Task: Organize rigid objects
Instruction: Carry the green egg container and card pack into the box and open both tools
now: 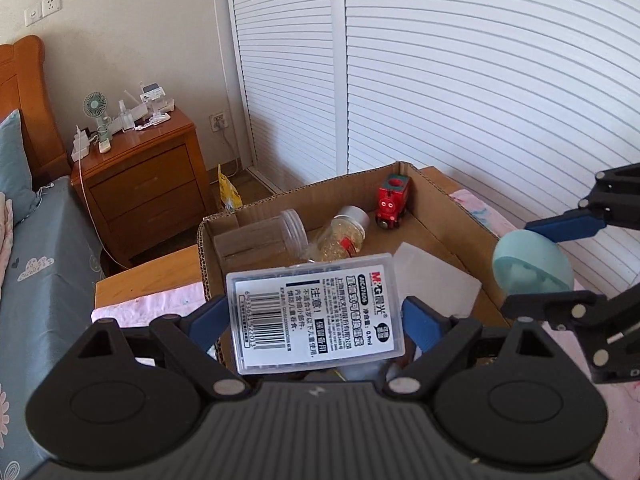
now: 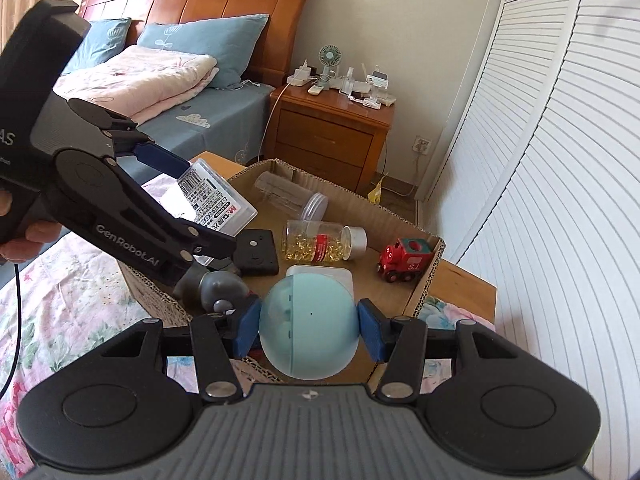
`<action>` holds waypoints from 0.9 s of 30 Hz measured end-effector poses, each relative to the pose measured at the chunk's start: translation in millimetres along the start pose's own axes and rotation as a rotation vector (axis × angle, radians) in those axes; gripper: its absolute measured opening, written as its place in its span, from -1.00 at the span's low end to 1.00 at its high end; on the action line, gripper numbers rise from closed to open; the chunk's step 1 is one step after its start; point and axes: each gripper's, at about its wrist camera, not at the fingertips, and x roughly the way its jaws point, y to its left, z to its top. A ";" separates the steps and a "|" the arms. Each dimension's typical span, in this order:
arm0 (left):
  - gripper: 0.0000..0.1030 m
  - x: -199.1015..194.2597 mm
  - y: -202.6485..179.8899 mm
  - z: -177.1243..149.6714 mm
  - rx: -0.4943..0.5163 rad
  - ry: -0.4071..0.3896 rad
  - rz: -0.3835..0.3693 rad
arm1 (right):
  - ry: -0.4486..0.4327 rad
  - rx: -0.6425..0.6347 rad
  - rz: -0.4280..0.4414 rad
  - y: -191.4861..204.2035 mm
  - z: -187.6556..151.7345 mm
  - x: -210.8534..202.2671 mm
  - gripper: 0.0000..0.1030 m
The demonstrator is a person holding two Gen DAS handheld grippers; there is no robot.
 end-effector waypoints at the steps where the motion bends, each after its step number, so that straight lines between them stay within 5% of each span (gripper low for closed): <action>1: 0.79 6.2 1.8 1.8 -0.009 -0.002 0.009 | 0.004 0.005 -0.001 -2.8 1.4 3.3 0.12; 6: 0.81 17.7 11.2 1.3 -0.077 0.012 0.025 | 0.025 0.030 -0.008 -16.1 7.5 21.4 0.12; 17: 0.95 -33.5 6.9 -39.7 -0.064 0.011 0.008 | 0.064 0.138 0.005 -41.5 27.3 57.0 0.12; 27: 0.95 -63.9 8.5 -70.4 -0.167 -0.013 0.007 | 0.113 0.197 -0.001 -46.2 47.6 86.3 0.12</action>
